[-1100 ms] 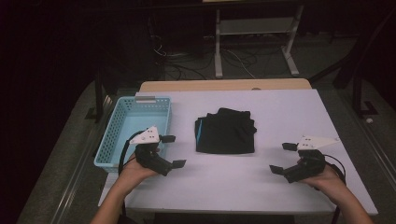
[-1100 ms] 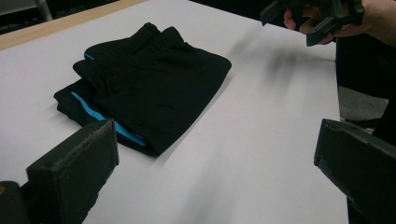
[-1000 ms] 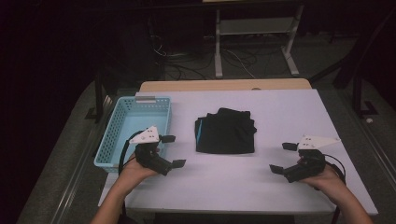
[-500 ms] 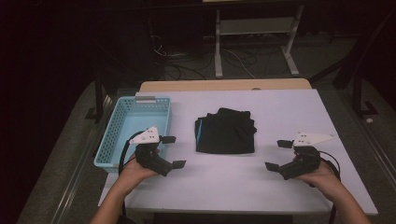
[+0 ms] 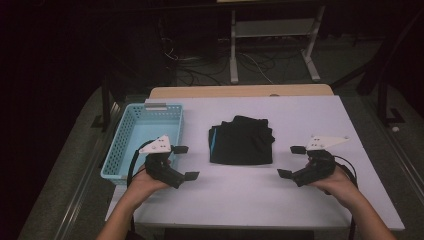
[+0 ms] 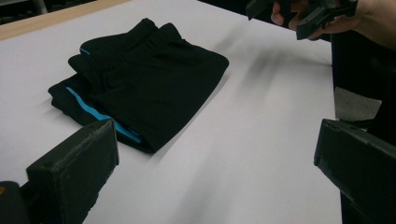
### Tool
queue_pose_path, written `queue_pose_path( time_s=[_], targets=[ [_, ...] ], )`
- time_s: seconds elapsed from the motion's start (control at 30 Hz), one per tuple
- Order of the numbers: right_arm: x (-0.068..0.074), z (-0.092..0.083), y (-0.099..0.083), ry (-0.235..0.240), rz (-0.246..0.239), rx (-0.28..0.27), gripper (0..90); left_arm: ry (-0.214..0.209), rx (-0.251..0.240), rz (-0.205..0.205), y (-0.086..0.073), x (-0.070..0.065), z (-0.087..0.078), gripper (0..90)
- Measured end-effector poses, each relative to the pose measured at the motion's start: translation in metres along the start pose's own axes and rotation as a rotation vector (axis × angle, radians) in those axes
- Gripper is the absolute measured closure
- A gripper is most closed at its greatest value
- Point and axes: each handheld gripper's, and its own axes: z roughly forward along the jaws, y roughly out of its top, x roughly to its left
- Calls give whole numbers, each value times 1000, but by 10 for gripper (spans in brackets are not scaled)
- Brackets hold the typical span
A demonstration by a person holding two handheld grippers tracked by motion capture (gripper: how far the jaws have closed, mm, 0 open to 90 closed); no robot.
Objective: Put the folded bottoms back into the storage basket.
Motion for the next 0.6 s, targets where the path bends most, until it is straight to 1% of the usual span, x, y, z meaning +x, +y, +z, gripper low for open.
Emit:
queue_pose_path(
  time_s=[0.07, 0.27, 0.37, 0.6],
  targets=[
    [0, 1, 1, 4, 2, 1, 0, 0, -2, -2, 0, 0, 0, 0],
    [1, 5, 8, 26, -13, 1, 0, -3, -7, -2, 0, 0, -1, 0],
    [1, 6, 9, 28, -11, -2, 0, 1, -16, -3, 0, 1, -2, 0],
    [0, 10, 13, 39, -8, -3, 0, 10, -16, 2, 1, 1, -2, 0]
  ],
)
